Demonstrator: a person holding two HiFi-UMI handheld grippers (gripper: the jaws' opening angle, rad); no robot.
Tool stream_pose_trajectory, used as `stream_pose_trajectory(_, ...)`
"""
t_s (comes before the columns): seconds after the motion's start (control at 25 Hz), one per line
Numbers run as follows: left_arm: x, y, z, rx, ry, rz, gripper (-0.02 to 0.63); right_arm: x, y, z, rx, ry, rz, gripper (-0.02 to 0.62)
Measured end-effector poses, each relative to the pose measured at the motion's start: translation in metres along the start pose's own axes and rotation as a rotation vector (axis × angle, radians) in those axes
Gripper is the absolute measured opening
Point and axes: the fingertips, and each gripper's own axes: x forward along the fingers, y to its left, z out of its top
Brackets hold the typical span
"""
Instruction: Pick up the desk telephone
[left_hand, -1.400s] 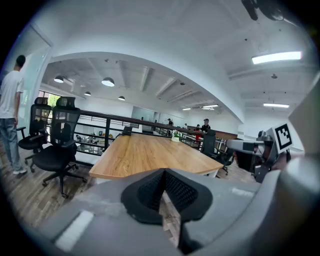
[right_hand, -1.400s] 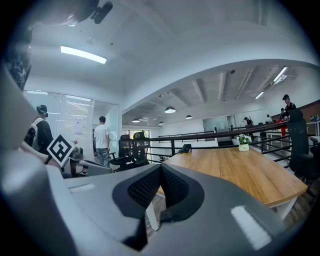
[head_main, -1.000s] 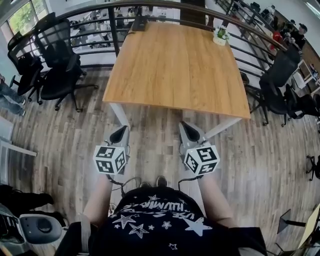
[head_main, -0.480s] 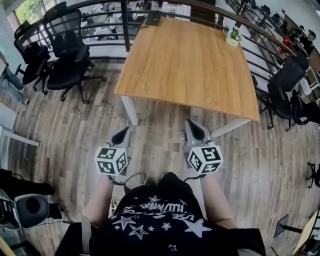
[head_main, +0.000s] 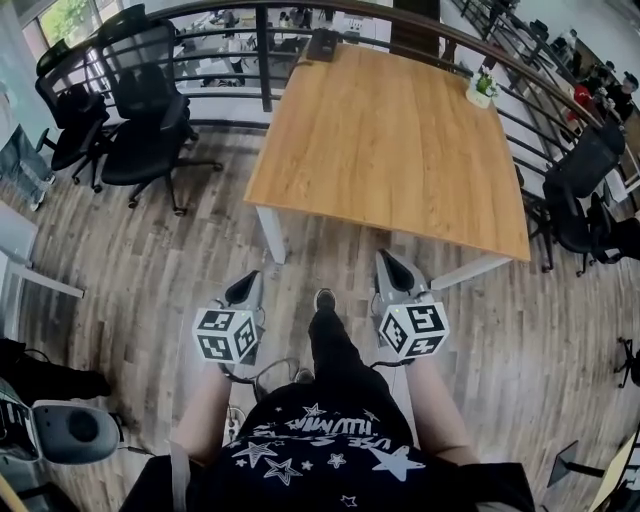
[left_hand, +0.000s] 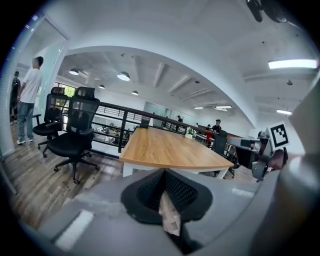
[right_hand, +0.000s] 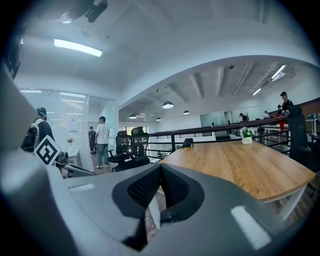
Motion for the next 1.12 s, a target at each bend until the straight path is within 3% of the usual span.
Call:
stream_pose_trajectory(0.68,0.117,0.112,0.072,-0.051,0.0,0.119,0.002,0.218,-0.056,0.012,0.025,0.057,0.101,0.0)
stream_pose_trajectory(1.12,0.201,0.155,0.134,-0.047,0.042,0.129,0.002,0.338,-0.108,0.039,0.061,0.101,0.112,0.0)
